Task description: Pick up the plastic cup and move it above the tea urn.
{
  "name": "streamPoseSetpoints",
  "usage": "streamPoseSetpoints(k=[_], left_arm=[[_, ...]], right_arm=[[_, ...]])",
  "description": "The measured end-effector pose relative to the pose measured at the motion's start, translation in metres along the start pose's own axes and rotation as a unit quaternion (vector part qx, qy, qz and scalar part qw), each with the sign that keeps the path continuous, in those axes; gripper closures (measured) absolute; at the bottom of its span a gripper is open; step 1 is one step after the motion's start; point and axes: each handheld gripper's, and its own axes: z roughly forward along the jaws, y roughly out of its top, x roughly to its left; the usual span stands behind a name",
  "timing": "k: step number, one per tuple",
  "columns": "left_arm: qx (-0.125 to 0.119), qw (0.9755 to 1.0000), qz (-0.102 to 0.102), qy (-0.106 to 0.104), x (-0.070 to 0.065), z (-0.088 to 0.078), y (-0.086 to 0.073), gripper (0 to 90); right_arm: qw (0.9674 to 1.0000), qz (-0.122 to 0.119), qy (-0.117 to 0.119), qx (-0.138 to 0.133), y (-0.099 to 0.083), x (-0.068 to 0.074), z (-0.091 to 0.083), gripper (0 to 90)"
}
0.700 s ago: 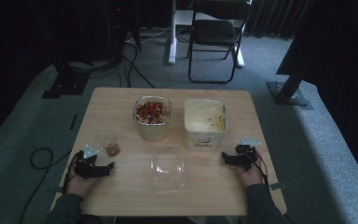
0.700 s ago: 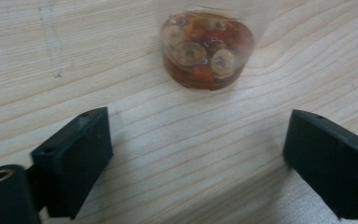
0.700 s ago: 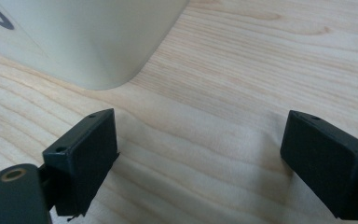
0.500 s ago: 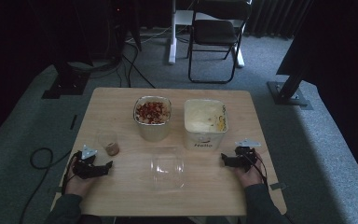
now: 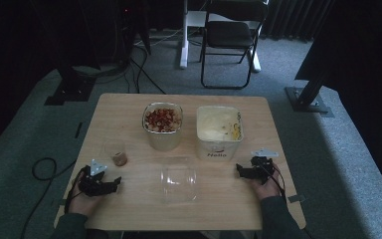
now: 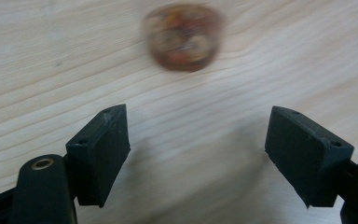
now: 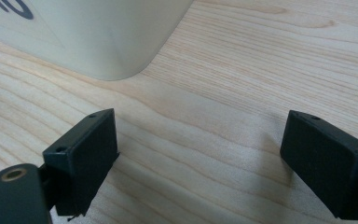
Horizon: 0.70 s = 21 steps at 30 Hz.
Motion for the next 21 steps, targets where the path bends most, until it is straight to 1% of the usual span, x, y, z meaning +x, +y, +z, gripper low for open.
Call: streamPoseSetpoints(k=[4, 7, 8, 9, 10, 11, 12, 13, 14, 15, 16, 19, 20, 21], left_arm=[[-0.002, 0.9997, 0.020, -0.016, -0.017, -0.002, 0.004, 23.5], [-0.002, 0.9992, 0.030, -0.026, -0.025, 0.000, 0.007, 23.5], [-0.004, 0.9990, 0.031, -0.032, -0.027, 0.000, 0.008, 23.5], [-0.004, 0.9987, 0.033, -0.038, -0.030, 0.001, 0.009, 23.5], [-0.006, 0.9985, 0.035, -0.042, -0.032, 0.001, 0.010, 23.5], [-0.008, 0.9983, 0.034, -0.047, -0.035, 0.002, 0.011, 23.5], [-0.008, 0.9983, 0.034, -0.047, -0.035, 0.002, 0.011, 23.5], [-0.012, 0.9977, 0.036, -0.056, -0.042, 0.003, 0.014, 23.5], [-0.012, 0.9971, 0.042, -0.061, -0.046, 0.004, 0.016, 23.5], [-0.011, 0.9966, 0.049, -0.065, -0.051, 0.005, 0.017, 23.5], [-0.010, 0.9959, 0.056, -0.070, -0.057, 0.007, 0.019, 23.4], [-0.002, 0.9921, 0.078, -0.098, -0.075, 0.014, 0.024, 23.4], [0.000, 0.9901, 0.087, -0.111, -0.081, 0.016, 0.026, 23.4], [0.001, 0.9883, 0.096, -0.118, -0.086, 0.017, 0.027, 23.4]], right_arm=[[1.0000, 0.000, -0.001, 0.000, 0.000, 0.000, 0.000, 10.8], [1.0000, 0.006, -0.006, -0.005, -0.003, 0.002, -0.004, 16.4], [0.9999, 0.008, -0.007, -0.006, -0.004, 0.004, -0.005, 18.6], [0.9999, 0.007, -0.006, -0.005, -0.005, 0.005, -0.007, 23.7], [0.9999, 0.011, -0.008, 0.000, -0.005, 0.006, -0.010, 29.8], [0.9998, 0.014, -0.013, 0.005, -0.004, 0.007, -0.012, 34.0], [0.9998, 0.014, -0.013, 0.005, -0.004, 0.007, -0.012, 34.0], [0.9996, 0.016, -0.011, 0.019, -0.002, 0.010, -0.015, 40.0], [0.9996, 0.016, 0.001, 0.021, -0.002, 0.011, -0.017, 42.9], [0.9996, 0.017, 0.013, 0.020, -0.001, 0.014, -0.018, 43.1], [0.9996, 0.013, 0.017, 0.017, 0.000, 0.017, -0.019, 43.6], [0.9996, -0.007, 0.024, 0.013, 0.005, 0.028, -0.024, 43.6], [0.9995, -0.011, 0.029, 0.010, 0.007, 0.031, -0.025, 43.4], [0.9994, -0.013, 0.033, 0.007, 0.009, 0.034, -0.027, 43.2]])
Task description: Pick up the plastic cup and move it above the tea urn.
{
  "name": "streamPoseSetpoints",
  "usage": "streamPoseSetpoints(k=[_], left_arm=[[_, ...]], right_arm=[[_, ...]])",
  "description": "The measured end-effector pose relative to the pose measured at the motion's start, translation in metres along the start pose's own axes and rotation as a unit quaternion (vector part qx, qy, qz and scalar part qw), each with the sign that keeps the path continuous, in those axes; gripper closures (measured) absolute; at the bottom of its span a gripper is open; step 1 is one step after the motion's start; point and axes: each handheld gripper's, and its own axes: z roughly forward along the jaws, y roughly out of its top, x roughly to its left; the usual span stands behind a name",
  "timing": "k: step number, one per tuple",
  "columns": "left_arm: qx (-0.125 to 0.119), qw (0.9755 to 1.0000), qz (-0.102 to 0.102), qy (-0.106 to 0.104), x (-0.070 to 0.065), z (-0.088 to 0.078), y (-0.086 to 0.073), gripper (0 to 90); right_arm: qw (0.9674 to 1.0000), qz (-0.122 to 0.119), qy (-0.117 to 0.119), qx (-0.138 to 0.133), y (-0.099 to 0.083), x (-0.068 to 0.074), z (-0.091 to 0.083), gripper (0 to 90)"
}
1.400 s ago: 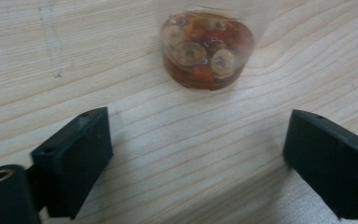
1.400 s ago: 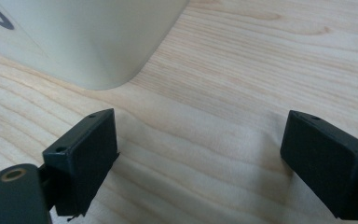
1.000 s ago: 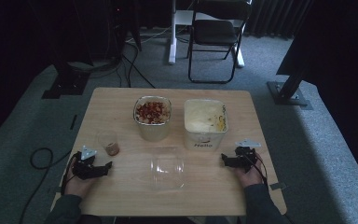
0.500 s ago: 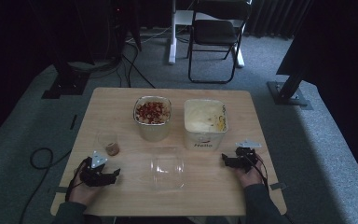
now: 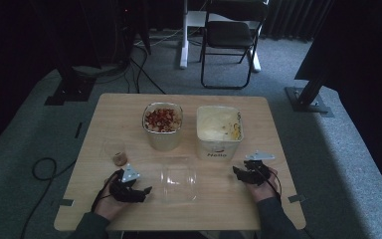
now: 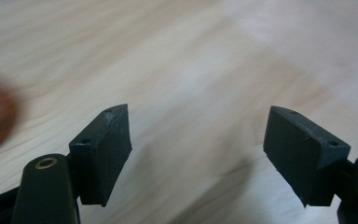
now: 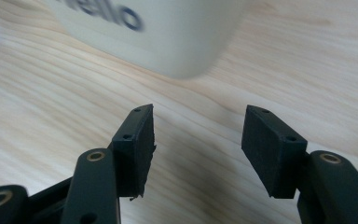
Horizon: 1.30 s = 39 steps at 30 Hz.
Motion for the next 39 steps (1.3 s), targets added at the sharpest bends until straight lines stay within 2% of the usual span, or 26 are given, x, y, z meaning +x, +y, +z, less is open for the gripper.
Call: streamPoseSetpoints(k=[3, 4, 8, 11, 14, 15, 18, 20, 23, 26, 27, 29, 30, 31, 32, 34, 35, 37, 39], left_arm=[[0.008, 0.9995, 0.027, -0.018, -0.016, 0.006, 0.006, 23.4], [0.008, 0.9995, 0.027, -0.018, -0.016, 0.006, 0.006, 23.4], [0.005, 0.9983, 0.049, -0.031, -0.038, 0.014, 0.016, 23.3], [0.000, 0.9982, 0.053, -0.029, -0.050, 0.023, 0.028, 23.3], [-0.007, 0.9969, 0.068, -0.040, -0.062, 0.032, 0.038, 23.4], [-0.009, 0.9964, 0.072, -0.044, -0.065, 0.033, 0.040, 23.3], [-0.005, 0.9954, 0.086, -0.042, -0.070, 0.037, 0.041, 23.4], [-0.001, 0.9958, 0.085, -0.034, -0.066, 0.036, 0.037, 23.3], [0.004, 0.9972, 0.072, -0.020, -0.054, 0.032, 0.031, 23.4], [0.010, 0.9979, 0.061, 0.019, -0.036, 0.028, 0.025, 23.3], [0.011, 0.9981, 0.052, 0.030, -0.028, 0.027, 0.022, 23.4], [0.011, 0.9988, 0.031, 0.038, -0.015, 0.025, 0.018, 23.1], [0.010, 0.9988, 0.019, 0.045, -0.009, 0.023, 0.016, 23.2], [0.008, 0.9989, 0.009, 0.046, -0.004, 0.022, 0.014, 23.2], [0.006, 0.9990, -0.003, 0.044, 0.003, 0.020, 0.012, 23.2], [0.005, 0.9990, -0.015, 0.041, 0.009, 0.020, 0.009, 23.0], [0.006, 0.9992, -0.019, 0.036, 0.010, 0.019, 0.008, 23.1], [0.003, 0.9992, -0.023, 0.032, 0.011, 0.020, 0.008, 23.2], [0.002, 0.9993, -0.022, 0.029, 0.010, 0.021, 0.008, 23.2]], right_arm=[[0.9998, -0.012, 0.010, -0.008, 0.005, 0.010, -0.005, 42.2], [0.9998, -0.012, 0.010, -0.008, 0.005, 0.010, -0.005, 42.2], [0.9991, -0.027, 0.029, -0.019, 0.012, 0.025, -0.012, 39.8], [0.9980, -0.033, 0.048, -0.026, 0.017, 0.036, -0.015, 38.0], [0.9964, -0.040, 0.067, -0.032, 0.022, 0.047, -0.017, 37.9], [0.9954, -0.040, 0.080, -0.035, 0.023, 0.050, -0.018, 37.9], [0.9934, -0.042, 0.099, -0.040, 0.027, 0.058, -0.019, 38.4], [0.9919, -0.048, 0.108, -0.046, 0.030, 0.065, -0.019, 40.5], [0.9907, -0.062, 0.115, -0.038, 0.035, 0.075, -0.014, 43.2], [0.9893, -0.082, 0.119, -0.021, 0.041, 0.087, -0.003, 46.6], [0.9891, -0.087, 0.118, -0.015, 0.042, 0.089, 0.001, 46.6], [0.9910, -0.080, 0.107, 0.005, 0.046, 0.092, 0.012, 49.2], [0.9899, -0.083, 0.115, 0.010, 0.049, 0.093, 0.017, 52.8], [0.9889, -0.082, 0.122, 0.016, 0.051, 0.093, 0.022, 54.3], [0.9889, -0.081, 0.122, 0.021, 0.053, 0.095, 0.026, 55.0], [0.9885, -0.089, 0.119, 0.026, 0.058, 0.099, 0.033, 61.2], [0.9882, -0.090, 0.121, 0.027, 0.060, 0.100, 0.035, 68.5], [0.9860, -0.086, 0.140, 0.028, 0.063, 0.100, 0.039, 78.2], [0.9858, -0.091, 0.139, 0.026, 0.065, 0.101, 0.039, 81.6]])
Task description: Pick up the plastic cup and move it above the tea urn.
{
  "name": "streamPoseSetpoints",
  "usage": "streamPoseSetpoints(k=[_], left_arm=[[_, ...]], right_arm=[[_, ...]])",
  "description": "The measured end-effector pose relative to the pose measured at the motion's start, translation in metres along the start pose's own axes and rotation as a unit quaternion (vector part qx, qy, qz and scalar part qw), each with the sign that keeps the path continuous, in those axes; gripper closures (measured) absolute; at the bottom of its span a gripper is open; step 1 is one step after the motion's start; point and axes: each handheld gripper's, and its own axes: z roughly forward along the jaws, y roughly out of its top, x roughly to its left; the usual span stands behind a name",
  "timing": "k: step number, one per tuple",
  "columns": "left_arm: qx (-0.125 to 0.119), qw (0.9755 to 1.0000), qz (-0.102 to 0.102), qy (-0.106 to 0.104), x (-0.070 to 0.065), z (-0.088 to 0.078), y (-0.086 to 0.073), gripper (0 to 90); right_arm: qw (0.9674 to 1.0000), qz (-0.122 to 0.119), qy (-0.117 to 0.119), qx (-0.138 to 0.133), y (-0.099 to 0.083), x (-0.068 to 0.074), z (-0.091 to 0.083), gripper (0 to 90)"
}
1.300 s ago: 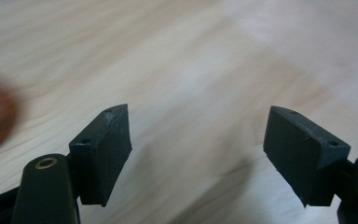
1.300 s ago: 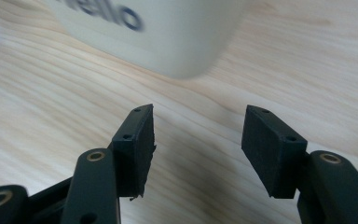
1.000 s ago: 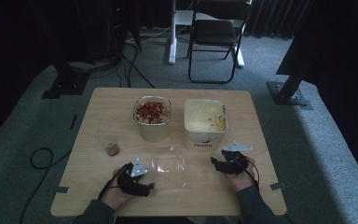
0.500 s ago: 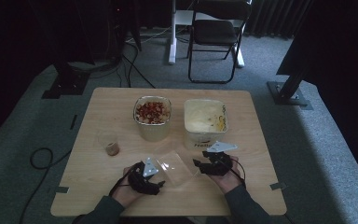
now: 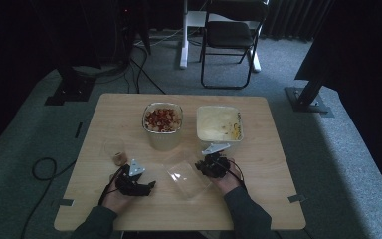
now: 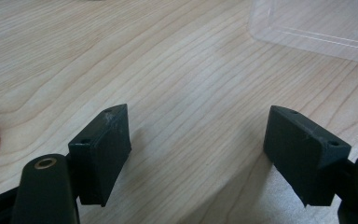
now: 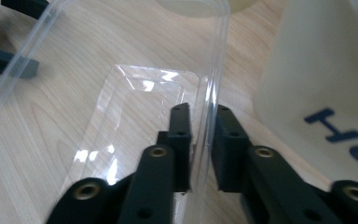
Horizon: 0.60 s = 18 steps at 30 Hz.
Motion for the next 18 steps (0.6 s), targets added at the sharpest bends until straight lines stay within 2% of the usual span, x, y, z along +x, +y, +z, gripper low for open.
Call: streamPoseSetpoints(k=[2, 6, 8, 18], left_arm=[[0.000, 1.0000, -0.002, -0.004, 0.000, 0.001, 0.000, 23.2], [-0.004, 1.0000, -0.006, -0.005, 0.000, 0.001, 0.000, 23.1], [-0.004, 1.0000, -0.004, -0.005, 0.000, 0.001, 0.000, 23.1], [-0.004, 1.0000, -0.004, -0.006, 0.000, 0.001, 0.000, 23.1]], right_arm=[[1.0000, -0.001, -0.003, -0.007, 0.004, 0.002, -0.004, 85.1], [0.9996, -0.009, -0.004, -0.026, 0.016, 0.007, -0.015, 86.2], [0.9993, -0.015, -0.012, -0.032, 0.022, 0.009, -0.020, 86.5], [0.9967, -0.012, 0.010, -0.080, 0.045, 0.017, -0.050, 86.8]])
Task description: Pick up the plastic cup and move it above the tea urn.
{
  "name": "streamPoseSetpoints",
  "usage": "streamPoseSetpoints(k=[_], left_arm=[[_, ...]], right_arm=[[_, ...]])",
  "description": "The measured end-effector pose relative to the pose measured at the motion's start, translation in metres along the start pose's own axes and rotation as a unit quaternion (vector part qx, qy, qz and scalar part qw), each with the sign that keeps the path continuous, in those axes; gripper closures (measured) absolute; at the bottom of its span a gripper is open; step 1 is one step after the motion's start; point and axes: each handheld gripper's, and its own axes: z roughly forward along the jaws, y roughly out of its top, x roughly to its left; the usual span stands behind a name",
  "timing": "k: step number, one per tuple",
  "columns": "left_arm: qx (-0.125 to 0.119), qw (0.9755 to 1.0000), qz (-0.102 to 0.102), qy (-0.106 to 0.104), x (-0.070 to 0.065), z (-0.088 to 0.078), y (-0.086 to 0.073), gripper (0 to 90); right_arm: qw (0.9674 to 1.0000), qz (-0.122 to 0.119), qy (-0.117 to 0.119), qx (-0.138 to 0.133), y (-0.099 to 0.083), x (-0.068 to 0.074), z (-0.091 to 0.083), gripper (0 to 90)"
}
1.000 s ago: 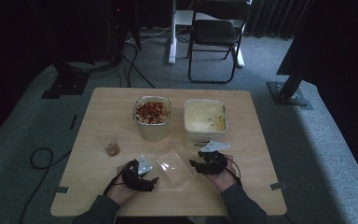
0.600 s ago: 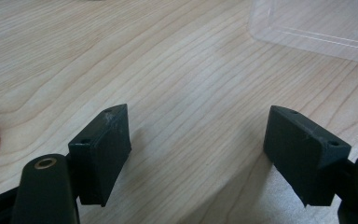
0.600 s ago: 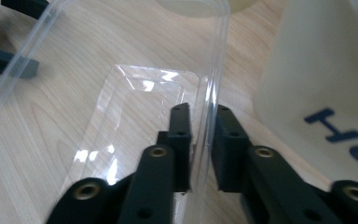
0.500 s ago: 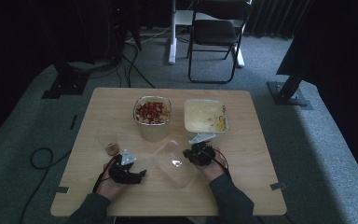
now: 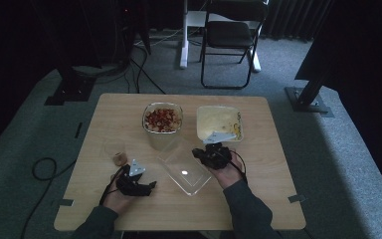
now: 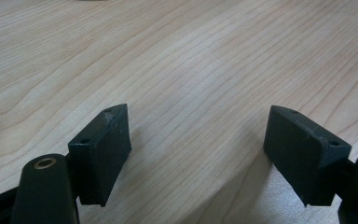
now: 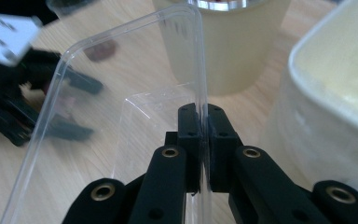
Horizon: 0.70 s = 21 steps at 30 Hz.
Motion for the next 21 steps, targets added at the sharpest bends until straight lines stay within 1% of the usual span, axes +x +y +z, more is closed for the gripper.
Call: streamPoseSetpoints(k=[5, 9, 15, 17, 20, 21], left_arm=[[0.000, 1.0000, 0.000, 0.000, 0.000, 0.000, 0.000, 23.0], [0.000, 1.0000, 0.000, 0.000, 0.000, 0.000, 0.000, 23.0], [0.002, 1.0000, 0.001, 0.000, 0.000, 0.000, 0.000, 23.0], [0.001, 1.0000, -0.001, 0.000, 0.000, 0.000, 0.000, 23.0], [0.000, 1.0000, -0.001, 0.001, 0.000, 0.000, 0.000, 23.0], [0.001, 1.0000, 0.000, 0.001, 0.000, 0.000, 0.000, 23.0]], right_arm=[[0.9997, 0.007, 0.003, -0.022, 0.014, -0.001, -0.008, 86.9], [0.9992, 0.014, 0.000, -0.038, 0.027, -0.004, -0.012, 86.9], [0.9974, 0.027, 0.000, -0.067, 0.050, -0.013, -0.023, 86.9], [0.9966, 0.033, -0.005, -0.075, 0.057, -0.018, -0.027, 86.9], [0.9943, 0.048, -0.024, -0.092, 0.069, -0.029, -0.036, 86.9], [0.9936, 0.049, -0.029, -0.097, 0.071, -0.031, -0.039, 86.9]])
